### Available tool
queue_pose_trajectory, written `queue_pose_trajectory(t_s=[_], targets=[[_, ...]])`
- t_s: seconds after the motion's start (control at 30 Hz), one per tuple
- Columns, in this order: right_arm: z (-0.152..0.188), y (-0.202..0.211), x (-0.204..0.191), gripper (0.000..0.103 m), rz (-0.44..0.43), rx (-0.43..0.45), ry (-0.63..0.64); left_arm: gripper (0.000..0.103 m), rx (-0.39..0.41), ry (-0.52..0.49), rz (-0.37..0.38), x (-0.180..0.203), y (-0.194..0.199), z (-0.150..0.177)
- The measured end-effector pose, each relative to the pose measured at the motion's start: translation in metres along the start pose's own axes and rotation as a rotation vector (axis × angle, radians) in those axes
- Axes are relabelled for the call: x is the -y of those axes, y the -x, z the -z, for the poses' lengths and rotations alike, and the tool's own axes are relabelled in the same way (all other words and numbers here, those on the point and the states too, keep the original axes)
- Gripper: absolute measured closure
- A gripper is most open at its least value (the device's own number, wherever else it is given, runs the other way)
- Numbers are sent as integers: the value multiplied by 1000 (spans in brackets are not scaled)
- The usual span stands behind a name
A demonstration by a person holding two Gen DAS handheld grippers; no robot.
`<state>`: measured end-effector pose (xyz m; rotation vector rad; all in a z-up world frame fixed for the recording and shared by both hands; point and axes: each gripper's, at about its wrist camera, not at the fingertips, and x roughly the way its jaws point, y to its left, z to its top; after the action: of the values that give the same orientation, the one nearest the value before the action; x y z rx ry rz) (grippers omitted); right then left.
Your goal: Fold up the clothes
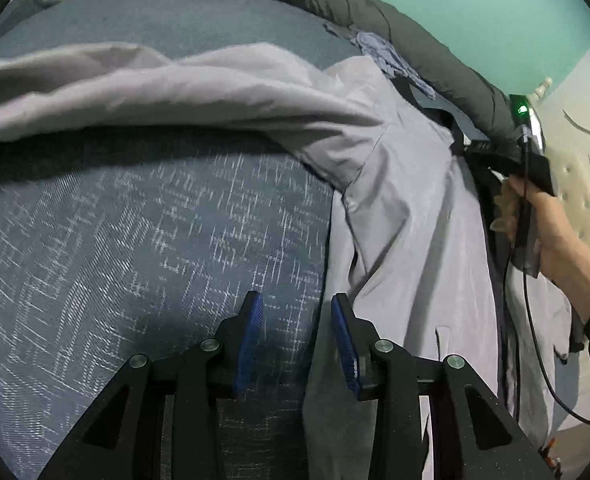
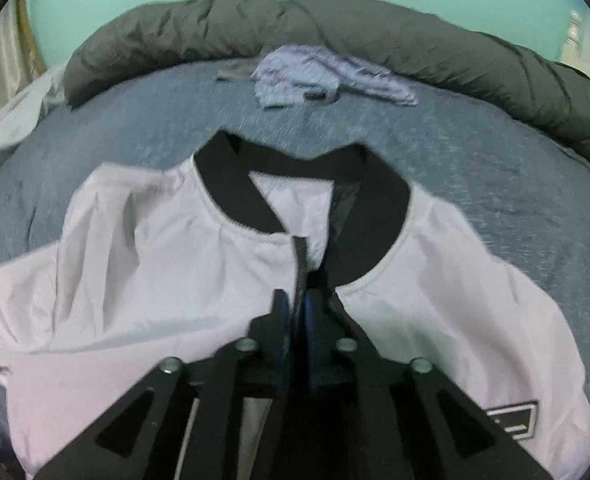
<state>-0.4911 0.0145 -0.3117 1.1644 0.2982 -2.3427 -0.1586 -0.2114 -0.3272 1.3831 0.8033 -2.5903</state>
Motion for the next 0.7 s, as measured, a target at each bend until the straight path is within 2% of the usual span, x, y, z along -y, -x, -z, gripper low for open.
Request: queue_pose_trajectory(t_s=[0.13, 0.2, 0.33, 0.57, 0.7], targets=[[19, 31, -2, 76, -105, 5, -11, 64, -8, 0, 28, -7, 4, 1], [36, 42, -1, 72, -155, -28, -32, 64, -24, 23, 62, -10, 3, 3], [76, 60, 7, 72, -244, -90, -105, 64, -28, 19, 78, -11, 9, 9], [148, 83, 0, 71, -335, -181, -132, 64, -39, 4, 102, -10, 16, 19], [175, 86, -6, 71, -375, -229, -164, 64, -49, -3, 116, -9, 20, 27]])
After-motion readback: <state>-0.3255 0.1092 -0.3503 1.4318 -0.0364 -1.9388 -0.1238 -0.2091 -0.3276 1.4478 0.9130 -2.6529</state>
